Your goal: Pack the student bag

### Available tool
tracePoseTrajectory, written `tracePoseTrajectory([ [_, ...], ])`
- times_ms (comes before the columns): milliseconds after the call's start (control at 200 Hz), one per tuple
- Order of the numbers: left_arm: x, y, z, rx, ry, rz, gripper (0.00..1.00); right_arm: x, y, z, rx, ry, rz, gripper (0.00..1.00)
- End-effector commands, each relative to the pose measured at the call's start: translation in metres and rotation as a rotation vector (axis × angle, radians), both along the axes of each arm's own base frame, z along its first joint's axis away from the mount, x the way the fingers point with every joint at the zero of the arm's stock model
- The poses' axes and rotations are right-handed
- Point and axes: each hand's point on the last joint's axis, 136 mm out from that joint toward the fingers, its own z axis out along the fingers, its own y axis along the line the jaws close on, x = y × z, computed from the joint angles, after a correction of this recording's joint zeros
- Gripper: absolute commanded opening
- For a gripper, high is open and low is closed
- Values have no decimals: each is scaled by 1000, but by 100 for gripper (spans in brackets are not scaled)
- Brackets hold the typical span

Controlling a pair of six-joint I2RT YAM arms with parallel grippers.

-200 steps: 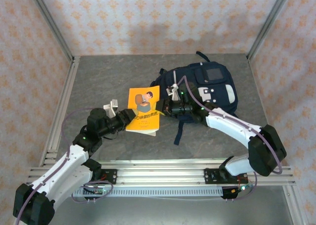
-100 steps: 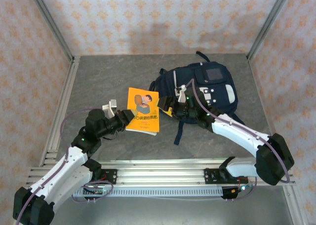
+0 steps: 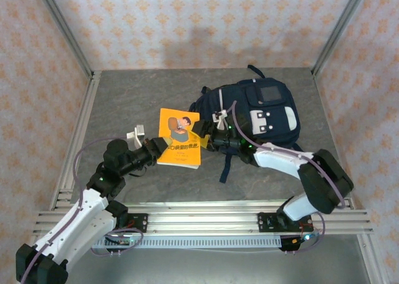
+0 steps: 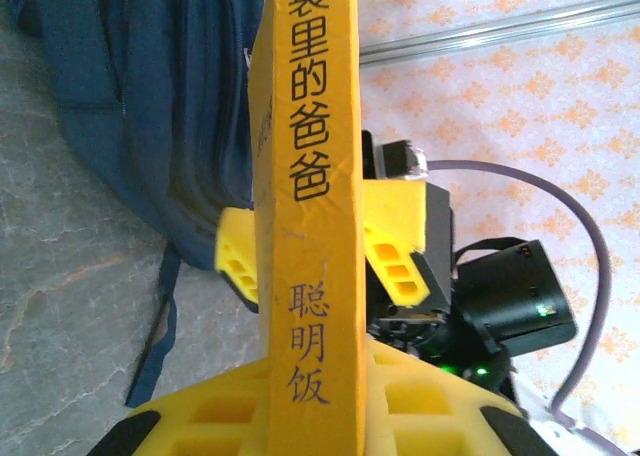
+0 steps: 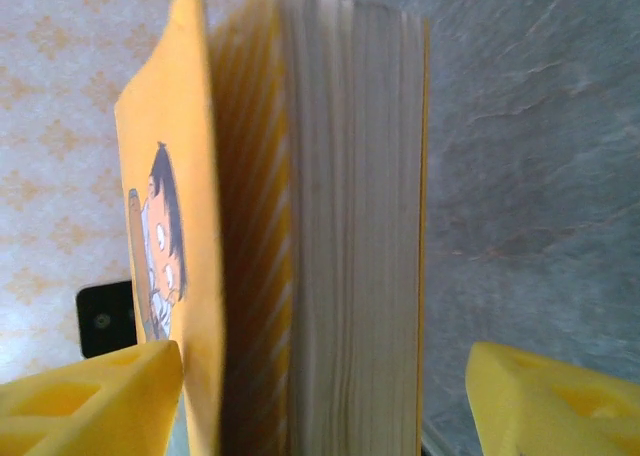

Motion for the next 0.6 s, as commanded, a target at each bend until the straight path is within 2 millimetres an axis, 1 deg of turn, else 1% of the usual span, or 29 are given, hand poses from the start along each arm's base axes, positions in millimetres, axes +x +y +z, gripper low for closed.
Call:
tracePoseTrajectory([
  [0, -2, -1, 53, -73, -138, -10, 0, -3, 18, 30, 192, -24, 62, 77],
  [60, -3, -1, 54, -76, -140, -12, 0, 0, 21, 37, 258, -22, 69, 78],
  [95, -3, -1, 53, -72, -136, -14, 0, 0, 23, 44, 296, -27, 77, 76],
  [170, -3, -1, 48, -56, -124, -12, 0, 0, 23, 57, 358, -47, 90, 68],
  [230, -3, -1, 42, -46, -110, -11, 0, 2, 20, 60, 367, -52, 78, 62],
  [370, -2, 1, 30, -22, -82, -1, 0, 6, 9, 55, 321, -69, 24, 41],
  [490, 0, 0, 23, -13, -63, -1, 0, 7, 5, 54, 304, -77, -2, 21],
  [505, 0, 0, 23, -13, -60, -1, 0, 7, 4, 54, 303, -77, -6, 16],
  [550, 0, -1, 22, -7, -56, -4, 4, 7, 1, 56, 305, -83, -22, 9],
  [590, 0, -1, 20, -1, -50, -5, 14, 9, -2, 58, 301, -92, -43, 2],
])
